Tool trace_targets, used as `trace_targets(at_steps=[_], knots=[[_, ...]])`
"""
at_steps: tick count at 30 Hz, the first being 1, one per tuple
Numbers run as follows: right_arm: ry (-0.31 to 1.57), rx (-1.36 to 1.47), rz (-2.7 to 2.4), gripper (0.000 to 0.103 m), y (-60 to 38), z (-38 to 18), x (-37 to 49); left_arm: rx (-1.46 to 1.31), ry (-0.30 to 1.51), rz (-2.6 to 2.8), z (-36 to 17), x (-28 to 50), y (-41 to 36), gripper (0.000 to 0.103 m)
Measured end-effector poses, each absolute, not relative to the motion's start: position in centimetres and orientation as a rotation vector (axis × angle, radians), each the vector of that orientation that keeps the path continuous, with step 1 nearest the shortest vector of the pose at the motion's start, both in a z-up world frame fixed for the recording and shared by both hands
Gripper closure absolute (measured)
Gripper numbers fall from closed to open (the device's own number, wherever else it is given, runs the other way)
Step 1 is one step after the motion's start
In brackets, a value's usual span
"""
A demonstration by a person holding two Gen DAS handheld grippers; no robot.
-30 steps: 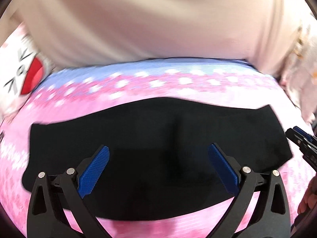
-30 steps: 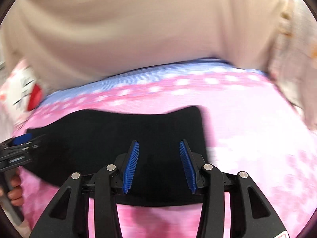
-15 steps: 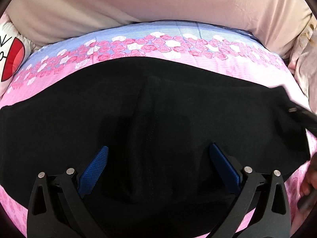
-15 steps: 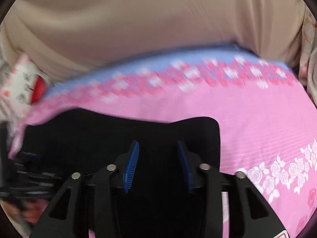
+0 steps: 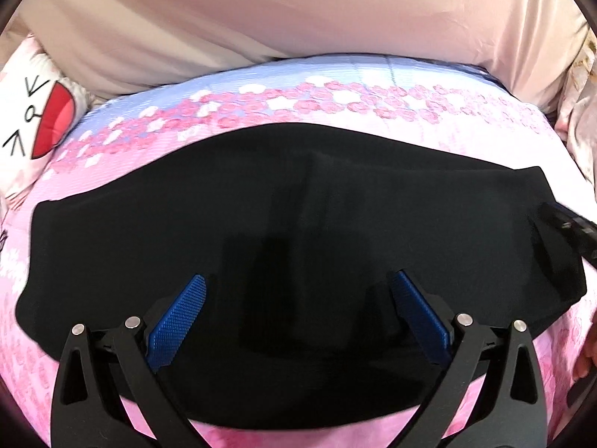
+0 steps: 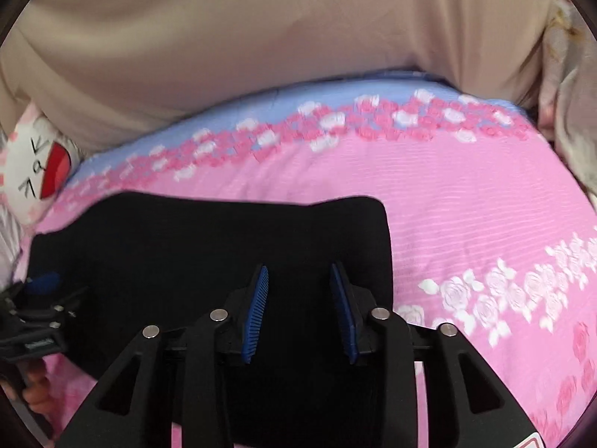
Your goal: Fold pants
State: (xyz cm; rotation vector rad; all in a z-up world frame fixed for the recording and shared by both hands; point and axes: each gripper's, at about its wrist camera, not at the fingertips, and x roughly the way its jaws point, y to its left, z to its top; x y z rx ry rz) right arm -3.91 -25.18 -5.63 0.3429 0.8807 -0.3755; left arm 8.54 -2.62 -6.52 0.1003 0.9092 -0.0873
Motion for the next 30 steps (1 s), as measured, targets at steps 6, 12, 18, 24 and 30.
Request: trace_targets(at_steps=[6, 12, 18, 24, 30], knots=[[0.904, 0.323, -0.303, 0.059, -20.1, -5.4, -3.7, 0.102, 0.887, -0.011, -5.9, 7.0, 1.8, 0.005], [0.964, 0.288, -0.244, 0.059, -15.9, -6.1, -2.4, 0.010, 0.852, 0.127, -5.3, 4.8, 10.5, 0.005], [0.971, 0.227, -0.185, 0.057, -11.6, -6.0, -0.6, -0.136, 0.880, 0.328, -6.6, 3.4, 20.8, 0.005], [1.005, 0.178, -0.159, 0.054, -9.0, -6.6, 1.1, -0.439, 0.916, 0.284, -8.2, 2.2, 27.2, 0.005], [0.996, 0.152, -0.182, 0.045, -8.4, -6.0, 1.1, -0.528, 0.856, 0.298, -8.7, 2.9, 28.1, 0.005]])
